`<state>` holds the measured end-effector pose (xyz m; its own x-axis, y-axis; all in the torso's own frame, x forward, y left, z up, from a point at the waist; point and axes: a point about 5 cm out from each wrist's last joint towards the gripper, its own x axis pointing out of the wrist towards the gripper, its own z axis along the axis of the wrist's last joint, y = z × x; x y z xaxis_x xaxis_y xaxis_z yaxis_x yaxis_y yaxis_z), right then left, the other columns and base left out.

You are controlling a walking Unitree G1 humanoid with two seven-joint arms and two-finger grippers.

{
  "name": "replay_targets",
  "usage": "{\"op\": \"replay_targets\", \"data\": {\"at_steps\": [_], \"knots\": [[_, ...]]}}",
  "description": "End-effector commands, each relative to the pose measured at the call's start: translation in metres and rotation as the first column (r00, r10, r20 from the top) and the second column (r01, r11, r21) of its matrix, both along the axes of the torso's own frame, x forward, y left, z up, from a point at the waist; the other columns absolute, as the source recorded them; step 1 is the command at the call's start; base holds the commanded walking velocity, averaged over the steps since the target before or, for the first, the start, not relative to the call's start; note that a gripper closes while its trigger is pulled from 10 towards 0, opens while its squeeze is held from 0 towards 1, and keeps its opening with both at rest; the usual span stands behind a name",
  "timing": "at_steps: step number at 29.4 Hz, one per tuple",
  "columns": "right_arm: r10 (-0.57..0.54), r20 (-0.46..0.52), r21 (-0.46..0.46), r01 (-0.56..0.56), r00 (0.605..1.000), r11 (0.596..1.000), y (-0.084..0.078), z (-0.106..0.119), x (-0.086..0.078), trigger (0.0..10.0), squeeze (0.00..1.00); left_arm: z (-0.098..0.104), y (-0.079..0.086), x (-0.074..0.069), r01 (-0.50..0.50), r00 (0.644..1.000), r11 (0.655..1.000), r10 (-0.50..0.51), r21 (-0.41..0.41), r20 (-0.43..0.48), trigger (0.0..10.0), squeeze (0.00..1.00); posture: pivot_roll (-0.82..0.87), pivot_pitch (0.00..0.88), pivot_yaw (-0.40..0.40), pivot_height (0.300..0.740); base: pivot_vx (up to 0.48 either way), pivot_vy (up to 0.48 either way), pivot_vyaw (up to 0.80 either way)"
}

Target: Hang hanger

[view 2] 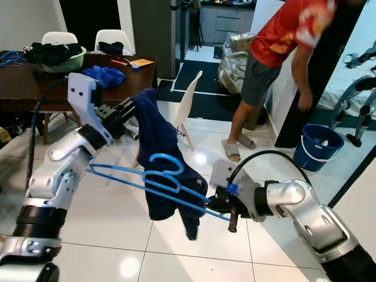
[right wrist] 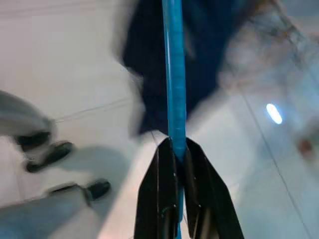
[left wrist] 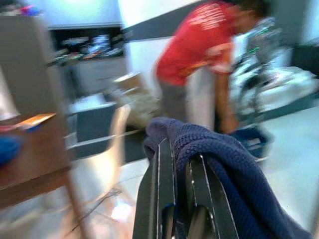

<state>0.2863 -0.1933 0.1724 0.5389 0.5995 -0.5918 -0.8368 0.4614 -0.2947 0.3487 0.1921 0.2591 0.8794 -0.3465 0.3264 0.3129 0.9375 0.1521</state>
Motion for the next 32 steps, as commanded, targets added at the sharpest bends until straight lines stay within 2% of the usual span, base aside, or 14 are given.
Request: {"op": "replay_targets", "data": {"at_steps": [1, 6, 7, 10, 11, 12, 13, 15, 18, 19, 20, 22, 25, 32], "knots": [[-0.118, 0.020, -0.054, 0.119, 0.993, 0.991, -0.018, -0.004, 0.007, 10.0, 0.00, -0.017, 0.017, 0.002, -0.103, 0.992, 0.994, 0.105, 0.034, -0.067, 2.2, 0.00, 0.03, 0.000, -0.037, 0.740, 0.000, 0.000, 0.00], [-0.206, -0.001, -0.121, 0.205, 0.978, 0.971, -0.040, -0.019, 0.006, 10.0, 0.00, -0.047, 0.041, 0.000, -0.245, 0.950, 0.964, 0.260, 0.101, -0.173, 2.9, 0.00, 0.03, 0.000, -0.037, 0.740, 0.000, 0.000, 0.00], [-0.232, -0.023, -0.176, 0.225, 0.972, 0.958, -0.052, -0.029, 0.002, 10.0, 0.00, -0.064, 0.055, -0.005, -0.311, 0.914, 0.940, 0.336, 0.139, -0.227, 3.0, 0.00, 0.03, 0.000, -0.037, 0.740, 0.000, 0.000, 0.00], [-0.232, -0.023, -0.176, 0.225, 0.972, 0.958, -0.052, -0.029, 0.002, 10.0, 0.00, -0.064, 0.055, -0.005, -0.311, 0.914, 0.940, 0.336, 0.139, -0.227, 3.0, 0.00, 0.03, 0.000, -0.037, 0.740, 0.000, 0.000, 0.00], [-0.272, -0.039, -0.235, 0.256, 0.961, 0.938, -0.066, -0.041, -0.003, 10.0, 0.00, -0.083, 0.072, -0.012, -0.378, 0.863, 0.904, 0.422, 0.200, -0.277, 3.8, 0.00, 0.04, 0.000, -0.038, 0.740, 0.000, 0.000, 0.00], [-0.272, -0.039, -0.235, 0.256, 0.961, 0.938, -0.066, -0.041, -0.003, 10.0, 0.00, -0.083, 0.072, -0.012, -0.378, 0.863, 0.904, 0.422, 0.200, -0.277, 3.8, 0.00, 0.04, 0.000, -0.038, 0.740, 0.000, 0.000, 0.00], [-0.346, -0.037, -0.226, 0.329, 0.938, 0.917, -0.074, -0.052, -0.003, 10.0, 0.00, -0.105, 0.086, -0.022, -0.437, 0.800, 0.862, 0.503, 0.257, -0.326, 8.3, 0.00, 0.04, 0.000, -0.039, 0.740, 0.000, 0.000, 0.00], [-0.396, -0.035, -0.212, 0.381, 0.917, 0.900, -0.078, -0.058, -0.003, 10.0, 0.00, -0.118, 0.094, -0.029, -0.468, 0.759, 0.834, 0.549, 0.293, -0.351, 8.3, 0.00, 0.04, 0.000, -0.039, 0.740, 0.000, 0.000, 0.00], [-0.396, -0.035, -0.212, 0.381, 0.917, 0.900, -0.078, -0.058, -0.003, 10.0, 0.00, -0.118, 0.094, -0.029, -0.468, 0.759, 0.834, 0.549, 0.293, -0.351, 8.3, 0.00, 0.04, 0.000, -0.039, 0.740, 0.000, 0.000, 0.00], [-0.467, -0.031, -0.125, 0.460, 0.884, 0.879, -0.076, -0.064, 0.001, 10.0, 0.00, -0.132, 0.093, -0.035, -0.480, 0.740, 0.832, 0.555, 0.279, -0.381, 10.0, 0.00, 0.04, 0.000, -0.041, 0.740, 0.000, 0.000, 0.00], [-0.538, -0.061, 0.022, 0.540, 0.841, 0.841, -0.067, -0.068, 0.006, 10.0, 0.00, -0.145, 0.082, -0.039, -0.476, 0.743, 0.850, 0.526, 0.226, -0.414, 10.0, 0.00, 0.04, 0.000, -0.040, 0.740, 0.000, 0.000, -0.79], [-0.538, -0.061, 0.022, 0.540, 0.841, 0.841, -0.067, -0.068, 0.006, 10.0, 0.00, -0.145, 0.082, -0.039, -0.476, 0.743, 0.850, 0.526, 0.226, -0.414, 10.0, 0.00, 0.04, 0.000, -0.040, 0.740, 0.000, 0.000, -0.79], [-0.639, -0.109, 0.265, 0.642, 0.761, 0.720, -0.056, -0.070, 0.017, 10.0, 0.00, -0.151, 0.059, -0.042, -0.484, 0.768, 0.864, 0.496, 0.141, -0.405, 10.0, 0.00, 0.04, 0.000, -0.047, 0.740, 0.000, 0.000, -0.52], [-0.587, -0.039, 0.342, 0.562, 0.809, 0.753, -0.039, -0.057, 0.027, 10.0, 0.00, -0.131, 0.050, -0.037, -0.492, 0.806, 0.867, 0.487, 0.078, -0.337, 10.0, 0.00, 0.05, 0.000, -0.054, 0.740, 0.000, 0.000, 0.00]]}}
